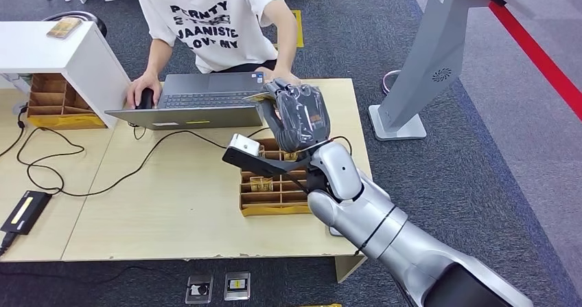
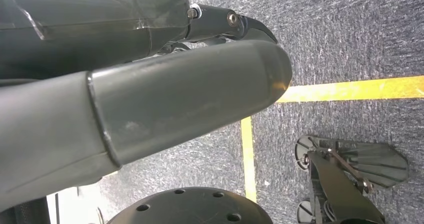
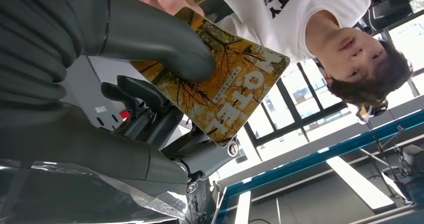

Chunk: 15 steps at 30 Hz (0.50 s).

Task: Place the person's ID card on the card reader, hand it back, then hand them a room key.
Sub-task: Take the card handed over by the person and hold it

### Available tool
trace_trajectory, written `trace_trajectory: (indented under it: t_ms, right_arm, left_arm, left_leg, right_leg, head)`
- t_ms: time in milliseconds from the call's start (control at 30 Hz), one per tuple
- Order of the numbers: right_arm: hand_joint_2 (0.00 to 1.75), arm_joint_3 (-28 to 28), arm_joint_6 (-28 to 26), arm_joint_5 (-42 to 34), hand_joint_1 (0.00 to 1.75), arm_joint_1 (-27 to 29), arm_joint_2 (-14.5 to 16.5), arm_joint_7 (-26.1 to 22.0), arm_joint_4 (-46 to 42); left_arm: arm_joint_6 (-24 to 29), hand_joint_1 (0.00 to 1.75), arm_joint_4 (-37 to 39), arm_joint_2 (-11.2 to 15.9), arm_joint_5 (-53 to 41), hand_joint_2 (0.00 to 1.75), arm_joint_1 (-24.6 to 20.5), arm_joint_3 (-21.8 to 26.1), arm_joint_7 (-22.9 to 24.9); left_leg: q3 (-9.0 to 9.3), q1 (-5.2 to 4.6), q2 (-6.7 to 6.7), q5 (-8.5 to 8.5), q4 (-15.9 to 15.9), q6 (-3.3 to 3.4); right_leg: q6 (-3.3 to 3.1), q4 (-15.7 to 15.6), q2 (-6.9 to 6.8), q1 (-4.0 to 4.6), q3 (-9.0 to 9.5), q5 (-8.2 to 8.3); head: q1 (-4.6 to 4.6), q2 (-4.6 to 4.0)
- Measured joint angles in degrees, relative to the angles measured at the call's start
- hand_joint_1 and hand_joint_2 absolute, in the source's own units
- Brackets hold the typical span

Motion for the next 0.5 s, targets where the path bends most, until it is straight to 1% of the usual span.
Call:
trace_trajectory:
  t_ms: [500]
  right_arm:
    - [0.00,0.00,0.00,0.00,0.00,0.00,0.00,0.00,0.00]
  left_arm:
    - [0.00,0.00,0.00,0.00,0.00,0.00,0.00,0.00,0.00]
  left_leg:
    - [0.00,0.00,0.00,0.00,0.00,0.00]
  right_leg:
    - [0.00,0.00,0.00,0.00,0.00,0.00]
  head:
    - [0.00,0.00]
